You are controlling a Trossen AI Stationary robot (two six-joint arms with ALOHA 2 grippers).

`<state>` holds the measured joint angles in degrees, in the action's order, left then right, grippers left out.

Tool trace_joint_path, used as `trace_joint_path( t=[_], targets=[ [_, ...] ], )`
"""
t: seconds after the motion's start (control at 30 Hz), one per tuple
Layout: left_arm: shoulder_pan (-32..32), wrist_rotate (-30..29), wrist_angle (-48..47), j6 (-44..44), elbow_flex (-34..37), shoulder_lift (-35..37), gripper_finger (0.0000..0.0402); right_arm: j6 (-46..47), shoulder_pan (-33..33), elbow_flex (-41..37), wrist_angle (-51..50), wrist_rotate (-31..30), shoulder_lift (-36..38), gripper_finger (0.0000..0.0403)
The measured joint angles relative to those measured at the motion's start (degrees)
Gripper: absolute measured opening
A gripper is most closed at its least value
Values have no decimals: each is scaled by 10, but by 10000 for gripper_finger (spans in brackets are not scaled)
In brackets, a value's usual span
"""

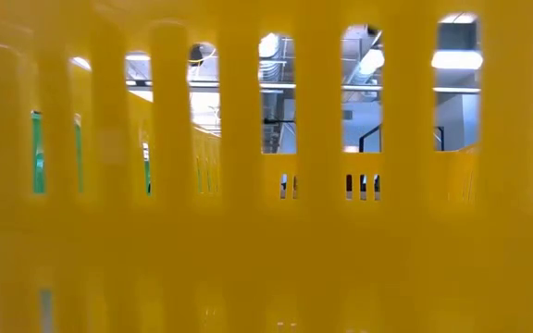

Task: Stack baskets on shelf by color
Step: Adjust the yellow bins on the shelf

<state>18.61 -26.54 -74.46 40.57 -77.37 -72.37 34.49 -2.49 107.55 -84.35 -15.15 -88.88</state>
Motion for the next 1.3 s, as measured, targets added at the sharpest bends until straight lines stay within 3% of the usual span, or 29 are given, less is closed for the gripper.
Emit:
trace_joint_path(
  t=[0.1,0.27,0.43,0.57,0.8,0.9,1.03,1.3],
  targets=[
    [-6,0,61,-73,44,0,13,14,34,0,29,0,13,8],
    [-30,87,171,-183,113,0,45,30,71,0,73,0,12,29],
    [-47,112,202,-228,161,0,87,31,90,0,83,0,-7,38],
    [-52,142,201,-206,164,0,80,16,84,0,97,0,-40,18],
    [-52,157,179,-177,152,1,7,-161,17,0,258,3,-129,4],
    [-51,157,160,-148,152,1,5,-208,-37,0,332,46,-166,3],
    [-43,157,124,-108,152,1,1,-231,-100,0,355,90,-217,2],
    [-38,153,126,-72,152,1,0,-245,-146,6,370,138,-306,1]
  ],
)
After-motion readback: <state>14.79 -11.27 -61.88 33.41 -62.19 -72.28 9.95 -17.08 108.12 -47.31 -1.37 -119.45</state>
